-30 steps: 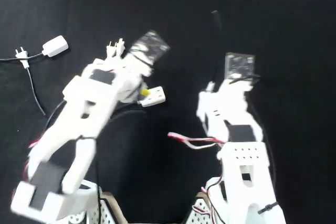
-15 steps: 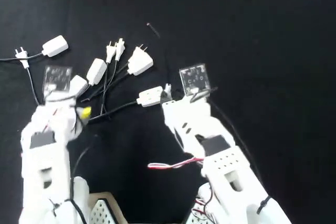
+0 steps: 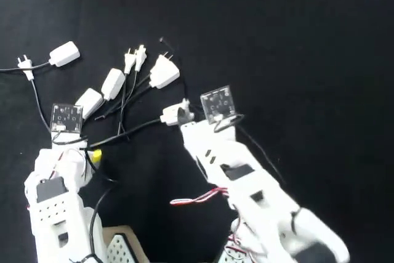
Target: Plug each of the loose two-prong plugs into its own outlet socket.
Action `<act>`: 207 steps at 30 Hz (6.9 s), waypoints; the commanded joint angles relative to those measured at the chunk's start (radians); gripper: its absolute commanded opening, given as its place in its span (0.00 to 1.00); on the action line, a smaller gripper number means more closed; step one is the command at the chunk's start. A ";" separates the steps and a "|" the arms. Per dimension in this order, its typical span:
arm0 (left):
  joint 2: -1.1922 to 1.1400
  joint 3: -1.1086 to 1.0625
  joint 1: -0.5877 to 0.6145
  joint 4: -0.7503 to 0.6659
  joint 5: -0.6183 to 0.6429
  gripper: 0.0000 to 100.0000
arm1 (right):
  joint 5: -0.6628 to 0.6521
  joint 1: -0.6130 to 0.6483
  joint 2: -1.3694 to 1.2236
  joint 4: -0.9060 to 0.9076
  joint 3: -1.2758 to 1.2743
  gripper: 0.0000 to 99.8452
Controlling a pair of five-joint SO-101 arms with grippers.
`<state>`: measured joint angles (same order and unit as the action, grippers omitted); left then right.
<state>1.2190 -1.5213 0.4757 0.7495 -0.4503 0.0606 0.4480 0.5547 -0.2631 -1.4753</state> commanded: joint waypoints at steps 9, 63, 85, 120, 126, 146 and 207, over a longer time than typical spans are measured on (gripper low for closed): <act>0.048 -0.012 0.013 0.008 -0.006 0.30 | -0.012 -0.049 -0.140 -0.064 0.136 0.01; 0.048 -0.019 0.008 0.009 -0.041 0.30 | -0.005 0.008 -0.174 0.120 0.196 0.01; 0.048 -0.016 0.005 0.029 -0.043 0.30 | -0.084 0.008 -0.318 0.256 0.328 0.01; 0.048 -0.018 0.004 0.035 -0.077 0.30 | 0.074 0.084 -0.274 0.660 0.409 0.02; 0.048 -0.018 0.004 0.037 -0.077 0.30 | 0.071 0.103 -0.274 0.654 0.430 0.02; 0.048 -0.018 0.002 0.037 -0.077 0.30 | -0.003 0.083 -0.593 0.916 0.762 0.01; 0.048 -0.008 -0.030 0.031 -0.109 0.30 | -0.755 -1.134 -0.136 2.025 1.241 0.06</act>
<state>1.2574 -1.5428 0.4603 0.7772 -0.5501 -0.6882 -0.7887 0.3153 1.7269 -0.1910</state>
